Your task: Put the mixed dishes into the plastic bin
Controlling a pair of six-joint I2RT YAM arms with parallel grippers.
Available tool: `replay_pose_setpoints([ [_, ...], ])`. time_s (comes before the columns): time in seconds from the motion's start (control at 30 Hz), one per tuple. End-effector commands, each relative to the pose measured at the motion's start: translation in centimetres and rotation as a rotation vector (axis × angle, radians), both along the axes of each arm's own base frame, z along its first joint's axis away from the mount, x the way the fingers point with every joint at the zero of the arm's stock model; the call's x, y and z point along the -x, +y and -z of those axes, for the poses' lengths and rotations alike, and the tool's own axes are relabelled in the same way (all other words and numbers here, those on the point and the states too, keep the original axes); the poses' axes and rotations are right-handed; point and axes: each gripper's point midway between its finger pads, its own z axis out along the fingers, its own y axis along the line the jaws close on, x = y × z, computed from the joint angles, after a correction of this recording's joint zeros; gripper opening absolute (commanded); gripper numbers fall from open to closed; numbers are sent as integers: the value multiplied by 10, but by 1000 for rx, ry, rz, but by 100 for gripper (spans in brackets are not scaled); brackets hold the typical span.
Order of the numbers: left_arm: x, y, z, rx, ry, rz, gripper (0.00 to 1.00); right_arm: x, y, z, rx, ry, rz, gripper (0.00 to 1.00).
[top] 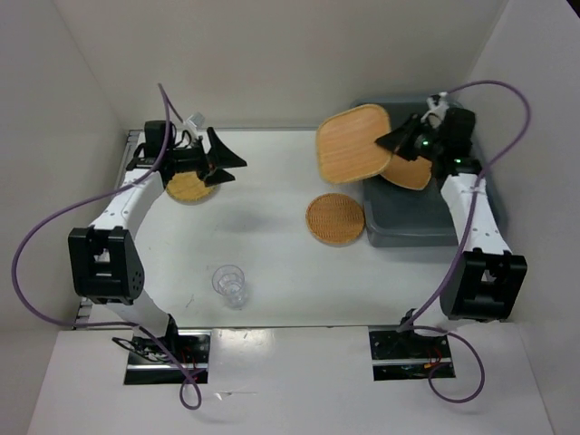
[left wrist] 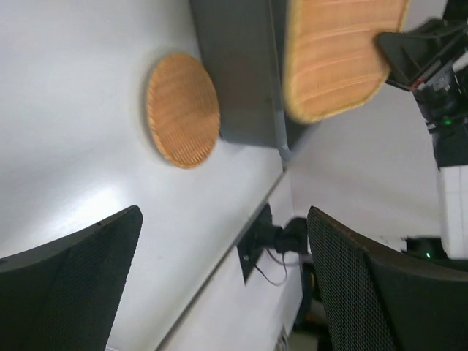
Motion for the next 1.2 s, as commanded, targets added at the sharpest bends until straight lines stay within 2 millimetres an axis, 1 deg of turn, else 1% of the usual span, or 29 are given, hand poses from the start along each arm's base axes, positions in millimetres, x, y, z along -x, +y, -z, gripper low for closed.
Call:
replay_pose_setpoints([
  [0.0, 11, 15, -15, -78, -93, -54, 100, -11, -73, -58, 23, -111, 271, 0],
  [0.03, 12, 16, -11, -91, -97, -59, 100, -12, -87, -58, 33, -104, 323, 0],
  [0.1, 19, 18, -6, -104, -89, -66, 100, -23, -116, -45, 76, -62, 446, 0],
  [0.13, 19, 18, -6, -104, -89, -66, 100, -23, -121, -42, 86, -50, 476, 0],
  [0.17, 21, 19, -5, -109, -88, -73, 100, -26, -133, -38, 96, -39, 517, 0],
  [0.2, 22, 20, -6, -118, -88, -84, 100, -26, -139, -37, 107, -37, 549, 0],
  [0.23, 25, 20, 3, -119, -62, -83, 100, -28, -157, -38, 131, -42, 631, 0],
  [0.27, 28, 20, 4, -119, -61, -83, 100, -31, -165, -32, 135, -27, 673, 0],
  [0.3, 30, 20, 9, -120, -48, -82, 100, -31, -171, -32, 146, -25, 707, 0],
  [0.33, 32, 20, 8, -119, -57, -83, 100, -33, -185, -17, 166, 15, 759, 0],
  [0.37, 33, 20, 12, -120, -47, -82, 100, -36, -190, -17, 173, 17, 777, 0],
  [0.4, 35, 20, 17, -120, -33, -81, 100, -37, -194, -8, 183, 43, 794, 0],
  [0.43, 37, 20, 14, -120, -42, -82, 100, -41, -201, 1, 198, 70, 823, 0],
  [0.47, 37, 20, 14, -120, -42, -82, 100, -43, -204, 7, 197, 86, 840, 0],
  [0.53, 37, 20, 14, -116, -35, -85, 100, -50, -208, 10, 202, 91, 848, 0],
  [0.6, 38, 20, 11, -115, -44, -86, 100, -61, -213, 21, 200, 117, 862, 0],
  [0.63, 38, 21, 15, -122, -35, -93, 100, -65, -216, 25, 205, 125, 870, 0],
  [0.67, 38, 21, 15, -122, -35, -93, 100, -72, -218, 34, 196, 145, 872, 0],
  [0.7, 39, 21, 19, -123, -24, -93, 100, -76, -221, 38, 202, 152, 882, 0],
  [0.73, 39, 21, 19, -123, -24, -93, 100, -78, -221, 46, 204, 167, 880, 0],
  [0.77, 41, 20, 22, -119, -7, -95, 100, -83, -223, 42, 202, 157, 881, 0],
  [0.8, 41, 20, 22, -119, -7, -95, 100, -86, -224, 55, 207, 184, 878, 0],
  [0.87, 42, 20, 19, -118, -16, -96, 100, -94, -226, 54, 196, 173, 883, 0],
  [0.9, 42, 20, 21, -118, -16, -96, 100, -99, -225, 63, 195, 187, 873, 0],
  [0.97, 42, 20, 21, -113, -8, -100, 100, -105, -223, 66, 170, 193, 864, 0],
  [1.03, 42, 20, 23, -113, -9, -100, 100, -113, -219, 83, 159, 223, 827, 0],
  [1.07, 42, 20, 23, -113, -9, -100, 100, -116, -217, 85, 146, 228, 820, 0],
  [1.13, 41, 21, 24, -119, -9, -107, 100, -123, -215, 99, 139, 246, 799, 1],
  [1.17, 40, 21, 23, -119, -18, -108, 100, -123, -215, 99, 139, 247, 799, 1],
])
